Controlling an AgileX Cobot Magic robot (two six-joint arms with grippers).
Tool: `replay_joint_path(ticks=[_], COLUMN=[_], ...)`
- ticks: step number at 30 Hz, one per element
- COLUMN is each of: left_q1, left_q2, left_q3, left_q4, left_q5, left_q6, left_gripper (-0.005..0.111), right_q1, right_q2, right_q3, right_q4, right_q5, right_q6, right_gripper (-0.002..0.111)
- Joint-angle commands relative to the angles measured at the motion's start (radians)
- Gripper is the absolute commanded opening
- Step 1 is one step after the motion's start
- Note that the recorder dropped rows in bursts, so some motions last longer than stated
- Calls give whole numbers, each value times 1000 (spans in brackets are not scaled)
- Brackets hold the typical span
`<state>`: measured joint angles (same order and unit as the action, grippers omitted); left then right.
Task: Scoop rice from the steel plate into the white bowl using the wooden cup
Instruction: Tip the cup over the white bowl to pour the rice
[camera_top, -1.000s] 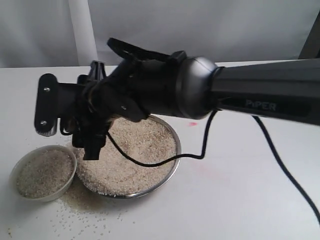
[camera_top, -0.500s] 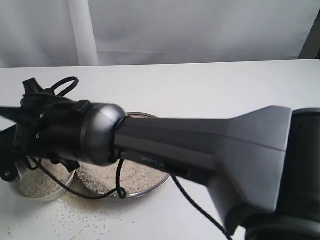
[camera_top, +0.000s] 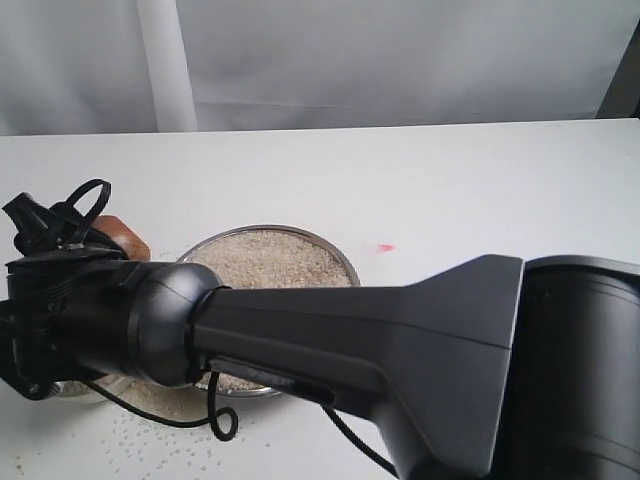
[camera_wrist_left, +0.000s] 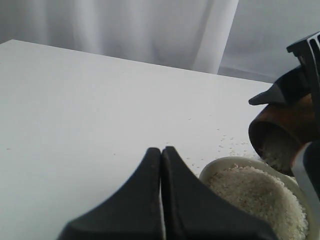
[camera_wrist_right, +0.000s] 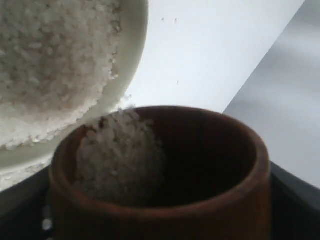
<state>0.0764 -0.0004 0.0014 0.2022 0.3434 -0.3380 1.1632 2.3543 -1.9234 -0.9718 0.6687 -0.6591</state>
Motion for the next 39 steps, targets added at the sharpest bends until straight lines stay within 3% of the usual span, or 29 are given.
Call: replay_joint_path(ticks=[1, 39], left_q1=[-6, -6], left_q2=[0, 0], left_q3=[-1, -1], left_q4=[-6, -6], left_q5=[-6, -6], left_q6=[-2, -2], left_gripper=[0, 0], right_q1=[4, 35], right_q2=[-8, -8], right_q3=[-8, -8], right_q4=[-61, -175], right_q5=[-2, 40], right_q6=[-20, -209], right_gripper=[0, 0])
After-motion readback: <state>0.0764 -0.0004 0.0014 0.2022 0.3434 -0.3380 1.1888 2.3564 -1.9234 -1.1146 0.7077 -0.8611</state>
